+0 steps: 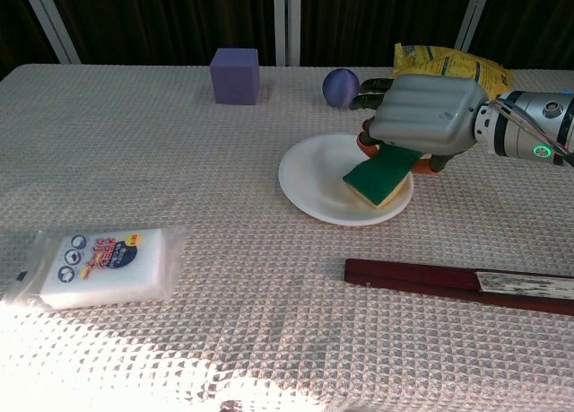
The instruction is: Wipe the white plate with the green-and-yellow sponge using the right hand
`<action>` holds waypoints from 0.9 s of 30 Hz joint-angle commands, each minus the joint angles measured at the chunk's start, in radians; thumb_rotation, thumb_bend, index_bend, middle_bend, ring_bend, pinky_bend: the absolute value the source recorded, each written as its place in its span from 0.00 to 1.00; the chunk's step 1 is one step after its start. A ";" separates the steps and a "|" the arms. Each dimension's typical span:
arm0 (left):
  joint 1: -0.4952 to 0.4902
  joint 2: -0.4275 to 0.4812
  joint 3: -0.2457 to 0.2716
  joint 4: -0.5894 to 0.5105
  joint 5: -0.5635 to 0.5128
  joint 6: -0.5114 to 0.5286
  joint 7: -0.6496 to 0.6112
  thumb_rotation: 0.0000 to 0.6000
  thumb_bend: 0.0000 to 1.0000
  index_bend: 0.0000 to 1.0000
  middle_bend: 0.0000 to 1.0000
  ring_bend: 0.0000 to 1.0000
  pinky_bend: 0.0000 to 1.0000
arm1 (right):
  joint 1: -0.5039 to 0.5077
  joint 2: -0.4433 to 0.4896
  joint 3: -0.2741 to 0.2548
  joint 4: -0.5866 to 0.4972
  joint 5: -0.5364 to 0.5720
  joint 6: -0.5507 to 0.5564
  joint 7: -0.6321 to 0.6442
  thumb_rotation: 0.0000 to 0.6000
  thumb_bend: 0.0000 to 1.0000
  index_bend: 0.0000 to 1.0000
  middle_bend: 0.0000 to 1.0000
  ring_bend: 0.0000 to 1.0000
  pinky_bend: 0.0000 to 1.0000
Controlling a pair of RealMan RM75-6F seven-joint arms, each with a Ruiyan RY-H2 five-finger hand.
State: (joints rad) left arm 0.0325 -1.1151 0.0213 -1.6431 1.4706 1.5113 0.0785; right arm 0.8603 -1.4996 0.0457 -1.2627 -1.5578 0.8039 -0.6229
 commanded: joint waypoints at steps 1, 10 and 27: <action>0.000 -0.001 0.000 0.002 0.003 0.001 -0.001 1.00 0.08 0.23 0.10 0.05 0.11 | -0.007 0.008 0.006 -0.015 -0.002 0.032 0.001 1.00 0.26 0.47 0.38 0.08 0.06; 0.003 0.002 0.001 0.000 0.014 0.010 0.000 1.00 0.08 0.23 0.10 0.05 0.11 | 0.024 0.017 0.016 -0.052 -0.017 0.028 -0.029 1.00 0.26 0.49 0.38 0.08 0.05; 0.009 -0.006 -0.001 0.017 0.010 0.010 -0.019 1.00 0.08 0.23 0.10 0.05 0.11 | 0.032 0.000 0.014 -0.047 0.010 0.023 -0.154 1.00 0.26 0.49 0.39 0.09 0.02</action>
State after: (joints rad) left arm 0.0414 -1.1208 0.0206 -1.6262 1.4809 1.5218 0.0601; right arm 0.8983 -1.5116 0.0473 -1.2947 -1.5551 0.8098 -0.7829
